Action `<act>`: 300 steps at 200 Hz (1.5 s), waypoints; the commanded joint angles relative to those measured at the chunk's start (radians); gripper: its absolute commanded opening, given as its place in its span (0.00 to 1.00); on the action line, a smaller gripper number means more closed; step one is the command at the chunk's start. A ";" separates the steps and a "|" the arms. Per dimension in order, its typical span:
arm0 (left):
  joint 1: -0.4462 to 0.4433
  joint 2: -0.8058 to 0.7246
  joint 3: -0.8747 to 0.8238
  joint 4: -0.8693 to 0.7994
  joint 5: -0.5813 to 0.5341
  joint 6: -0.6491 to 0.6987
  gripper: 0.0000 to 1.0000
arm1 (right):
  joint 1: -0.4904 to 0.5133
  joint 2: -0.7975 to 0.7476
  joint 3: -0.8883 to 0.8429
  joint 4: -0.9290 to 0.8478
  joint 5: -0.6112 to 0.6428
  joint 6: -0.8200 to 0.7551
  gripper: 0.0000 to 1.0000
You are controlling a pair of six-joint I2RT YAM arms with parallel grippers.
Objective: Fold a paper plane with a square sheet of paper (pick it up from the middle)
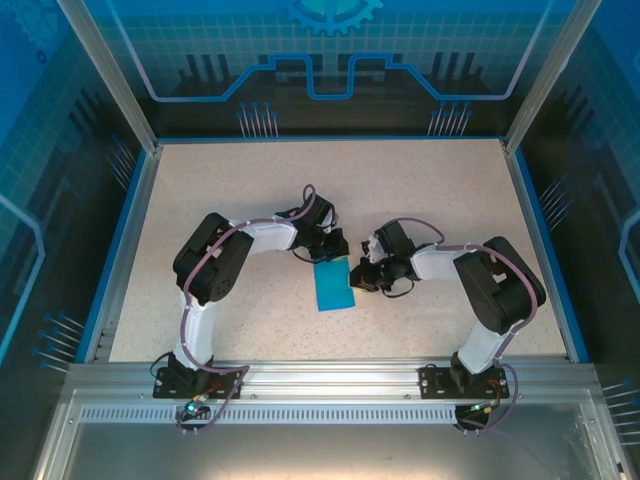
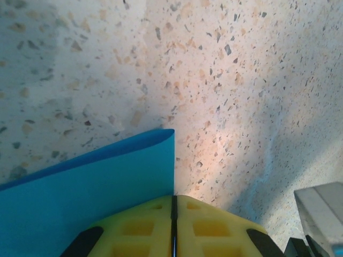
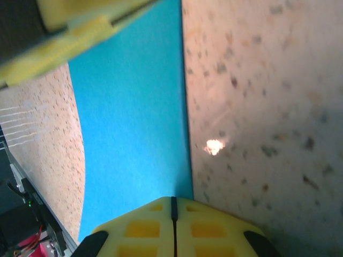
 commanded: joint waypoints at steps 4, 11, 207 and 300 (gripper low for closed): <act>0.000 0.047 0.011 -0.030 -0.041 0.029 0.07 | 0.025 -0.030 -0.071 -0.150 -0.016 -0.013 0.04; 0.001 0.047 0.011 -0.030 -0.041 0.031 0.07 | 0.026 -0.038 -0.085 -0.155 -0.015 -0.011 0.05; 0.000 0.037 0.023 -0.036 -0.015 0.034 0.07 | 0.070 -0.181 0.063 -0.221 0.118 -0.006 0.05; 0.001 0.010 0.047 -0.043 0.002 0.033 0.07 | 0.056 0.009 0.037 -0.127 0.087 0.006 0.05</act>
